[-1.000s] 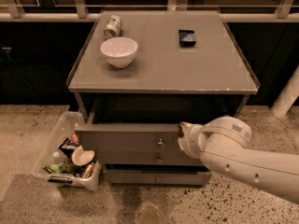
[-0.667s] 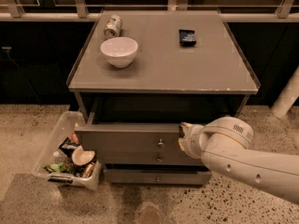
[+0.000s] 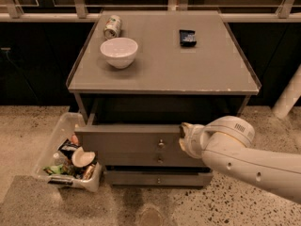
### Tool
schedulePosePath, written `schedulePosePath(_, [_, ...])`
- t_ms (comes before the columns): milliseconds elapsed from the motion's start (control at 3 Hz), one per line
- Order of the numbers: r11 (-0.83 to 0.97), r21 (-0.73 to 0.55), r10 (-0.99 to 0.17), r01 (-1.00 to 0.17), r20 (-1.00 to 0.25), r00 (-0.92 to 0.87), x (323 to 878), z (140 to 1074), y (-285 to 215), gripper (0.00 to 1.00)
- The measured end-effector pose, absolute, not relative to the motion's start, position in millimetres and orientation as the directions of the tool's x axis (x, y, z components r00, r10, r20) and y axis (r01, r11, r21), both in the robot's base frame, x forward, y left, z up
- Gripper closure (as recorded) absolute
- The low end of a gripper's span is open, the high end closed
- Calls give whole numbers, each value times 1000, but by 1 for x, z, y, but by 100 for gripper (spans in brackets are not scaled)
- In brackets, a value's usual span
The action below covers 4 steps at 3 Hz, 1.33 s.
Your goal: Open top drawer
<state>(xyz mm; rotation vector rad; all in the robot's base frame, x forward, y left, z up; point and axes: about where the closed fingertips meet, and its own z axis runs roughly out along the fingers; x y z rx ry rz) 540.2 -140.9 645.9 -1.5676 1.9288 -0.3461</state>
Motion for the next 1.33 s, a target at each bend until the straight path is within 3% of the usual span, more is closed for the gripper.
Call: schedulePosePath(1333, [271,-570,-945,-775,-312,-101,538,656,-143,100])
